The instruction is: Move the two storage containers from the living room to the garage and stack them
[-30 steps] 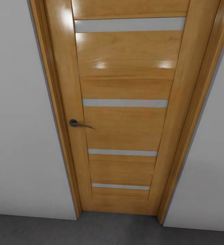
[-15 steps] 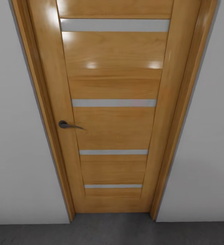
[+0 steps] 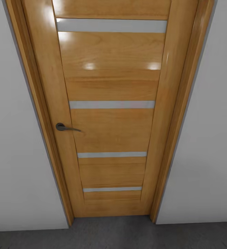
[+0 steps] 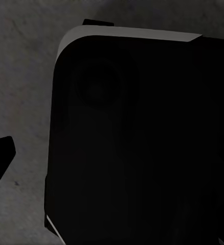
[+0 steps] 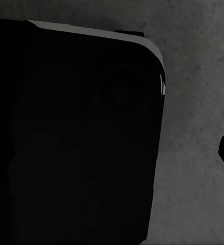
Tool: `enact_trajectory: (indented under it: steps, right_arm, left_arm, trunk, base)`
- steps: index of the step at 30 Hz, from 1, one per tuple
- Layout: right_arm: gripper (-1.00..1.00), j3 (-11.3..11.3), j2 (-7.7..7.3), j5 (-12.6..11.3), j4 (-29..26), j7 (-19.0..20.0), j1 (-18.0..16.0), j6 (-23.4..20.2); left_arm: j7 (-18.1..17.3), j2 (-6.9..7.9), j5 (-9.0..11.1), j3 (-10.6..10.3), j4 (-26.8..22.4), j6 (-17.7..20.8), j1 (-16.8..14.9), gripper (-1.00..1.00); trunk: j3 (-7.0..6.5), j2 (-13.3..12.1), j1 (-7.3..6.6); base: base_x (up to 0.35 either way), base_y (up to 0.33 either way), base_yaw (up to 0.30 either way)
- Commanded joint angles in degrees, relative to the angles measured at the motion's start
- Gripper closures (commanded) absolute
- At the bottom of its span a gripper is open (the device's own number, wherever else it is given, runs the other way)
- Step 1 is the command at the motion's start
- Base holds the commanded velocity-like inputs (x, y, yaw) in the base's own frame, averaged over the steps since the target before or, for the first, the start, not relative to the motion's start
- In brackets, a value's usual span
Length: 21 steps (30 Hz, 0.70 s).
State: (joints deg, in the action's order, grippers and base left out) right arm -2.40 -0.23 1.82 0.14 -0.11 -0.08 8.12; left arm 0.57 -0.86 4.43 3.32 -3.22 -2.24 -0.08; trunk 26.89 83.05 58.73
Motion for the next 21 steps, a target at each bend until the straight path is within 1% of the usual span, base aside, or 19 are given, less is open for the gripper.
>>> enact_trajectory:
  steps: [1,21]
  right_arm:
    - [-1.0,-0.22,-0.02,0.19,0.02,0.0,-0.01,0.16]
    - [-1.0,-0.41,-0.01,0.37,0.01,0.01,-0.01,0.15]
  left_arm:
    - [0.05,-0.02,0.39,0.28,0.01,-0.13,-0.01,-1.0]
    - [0.05,-0.02,0.39,0.24,0.0,-0.13,-0.01,-1.0]
  trunk:
    - [0.04,0.02,0.0]
    - [0.04,0.02,0.0]
  base:
    - [0.0,0.0,-0.002]
    - [0.0,0.0,0.0]
